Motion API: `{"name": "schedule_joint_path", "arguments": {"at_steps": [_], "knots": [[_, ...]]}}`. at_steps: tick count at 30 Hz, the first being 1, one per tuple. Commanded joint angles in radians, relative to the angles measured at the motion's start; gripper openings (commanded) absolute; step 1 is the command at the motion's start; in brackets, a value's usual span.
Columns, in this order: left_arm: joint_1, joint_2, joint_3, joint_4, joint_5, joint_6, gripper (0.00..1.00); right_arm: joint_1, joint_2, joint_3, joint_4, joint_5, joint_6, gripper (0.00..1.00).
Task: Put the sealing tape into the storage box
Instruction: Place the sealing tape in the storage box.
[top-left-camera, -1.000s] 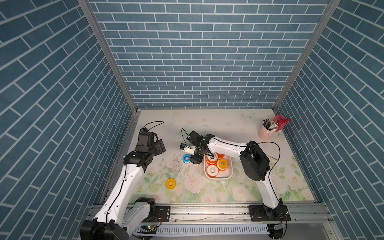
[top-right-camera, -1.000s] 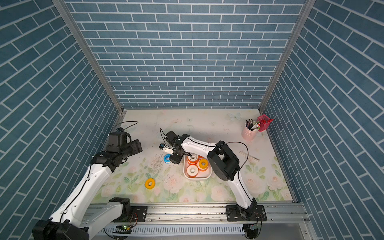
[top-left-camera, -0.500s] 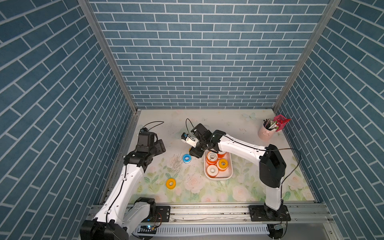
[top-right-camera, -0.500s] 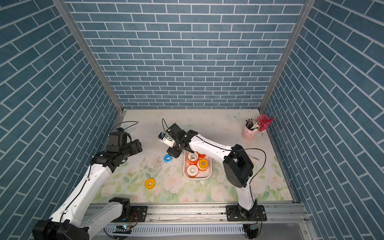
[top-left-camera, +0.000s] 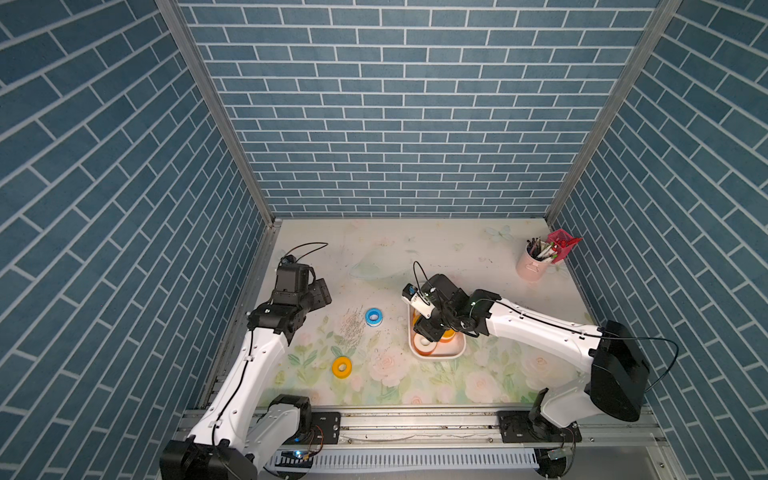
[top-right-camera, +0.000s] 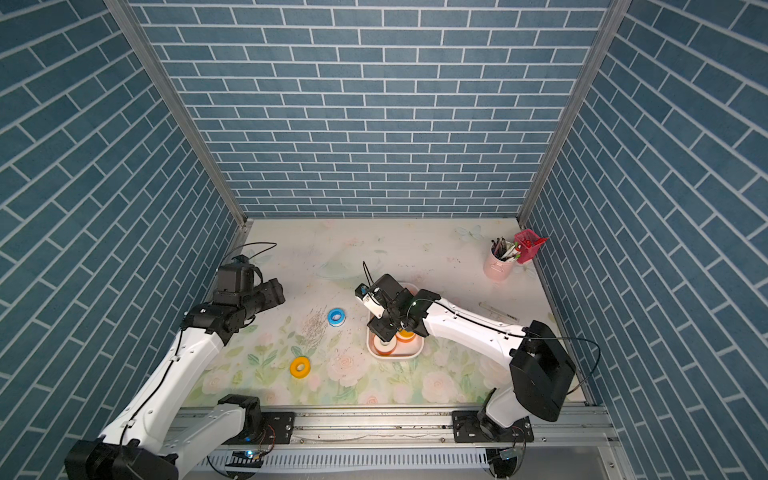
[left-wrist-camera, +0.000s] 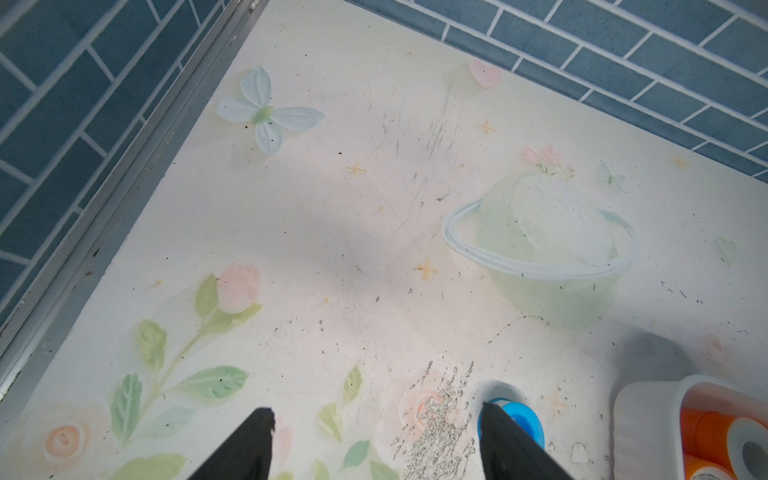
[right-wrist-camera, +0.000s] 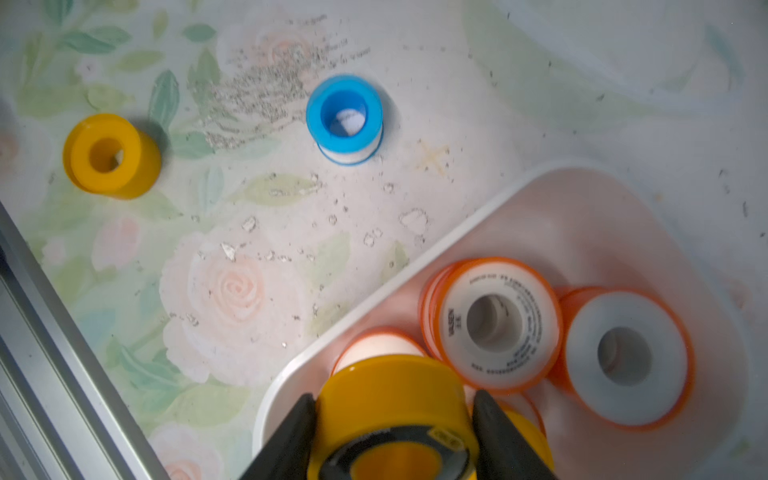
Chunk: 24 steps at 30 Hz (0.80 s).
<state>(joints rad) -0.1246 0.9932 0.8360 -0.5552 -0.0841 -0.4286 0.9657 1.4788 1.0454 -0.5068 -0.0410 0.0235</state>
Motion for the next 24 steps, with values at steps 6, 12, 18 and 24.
{"name": "schedule_joint_path", "arguments": {"at_steps": [6, 12, 18, 24], "knots": [[0.005, 0.003, -0.012, 0.005, -0.007, 0.008, 0.81, 0.002, -0.021, -0.087, 0.037, -0.027, 0.069, 0.44], [0.005, 0.008, -0.012, 0.005, -0.008, 0.008, 0.81, 0.008, 0.018, -0.1, 0.045, -0.024, 0.065, 0.46], [0.005, 0.008, -0.012, 0.005, -0.007, 0.009, 0.82, 0.01, 0.065, -0.073, 0.041, -0.027, 0.059, 0.48], [0.005, 0.008, -0.012, 0.006, -0.004, 0.011, 0.81, 0.013, 0.098, -0.045, 0.036, -0.021, 0.055, 0.51]]}}
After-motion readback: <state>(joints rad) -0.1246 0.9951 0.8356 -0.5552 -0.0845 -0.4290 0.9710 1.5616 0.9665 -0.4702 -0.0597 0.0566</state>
